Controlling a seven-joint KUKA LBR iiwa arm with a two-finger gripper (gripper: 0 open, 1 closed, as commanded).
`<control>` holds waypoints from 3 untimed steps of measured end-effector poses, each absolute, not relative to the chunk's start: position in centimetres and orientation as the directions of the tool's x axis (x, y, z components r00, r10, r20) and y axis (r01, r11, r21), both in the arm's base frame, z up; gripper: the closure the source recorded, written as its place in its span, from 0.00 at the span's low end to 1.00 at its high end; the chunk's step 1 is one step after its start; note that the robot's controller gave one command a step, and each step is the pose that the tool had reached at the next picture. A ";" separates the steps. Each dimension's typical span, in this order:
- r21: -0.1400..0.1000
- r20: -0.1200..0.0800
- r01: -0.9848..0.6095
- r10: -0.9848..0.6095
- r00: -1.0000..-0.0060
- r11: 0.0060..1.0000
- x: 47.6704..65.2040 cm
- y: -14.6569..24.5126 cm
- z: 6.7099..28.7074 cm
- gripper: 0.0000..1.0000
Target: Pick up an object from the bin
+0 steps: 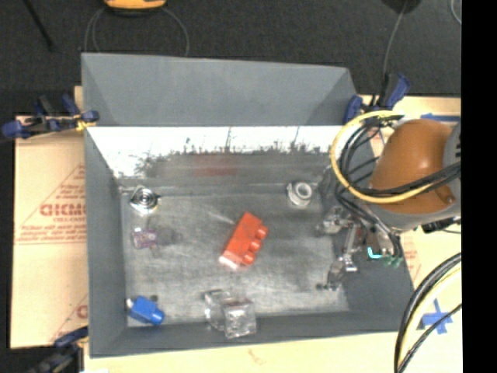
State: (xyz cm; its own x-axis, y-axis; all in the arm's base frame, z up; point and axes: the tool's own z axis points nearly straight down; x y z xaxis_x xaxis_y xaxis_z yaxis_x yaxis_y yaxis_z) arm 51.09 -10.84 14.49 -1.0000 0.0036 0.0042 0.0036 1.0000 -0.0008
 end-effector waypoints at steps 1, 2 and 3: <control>-0.002 -0.010 0.018 0.018 -1.000 1.000 55.0 -10.6 7.2 0.00; 0.001 -0.013 0.075 0.075 -0.997 0.997 56.5 -7.1 15.1 0.00; 0.002 -0.001 -0.107 -0.107 -0.994 0.994 56.7 1.5 12.7 0.00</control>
Offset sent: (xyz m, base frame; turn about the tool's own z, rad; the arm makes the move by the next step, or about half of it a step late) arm 0.0359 0.0037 -0.0749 0.0140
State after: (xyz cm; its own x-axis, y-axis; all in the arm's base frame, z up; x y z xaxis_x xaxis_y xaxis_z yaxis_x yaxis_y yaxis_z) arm 56.67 1.52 12.75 -0.9942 -0.1073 -0.0011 -0.1073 0.9942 0.0019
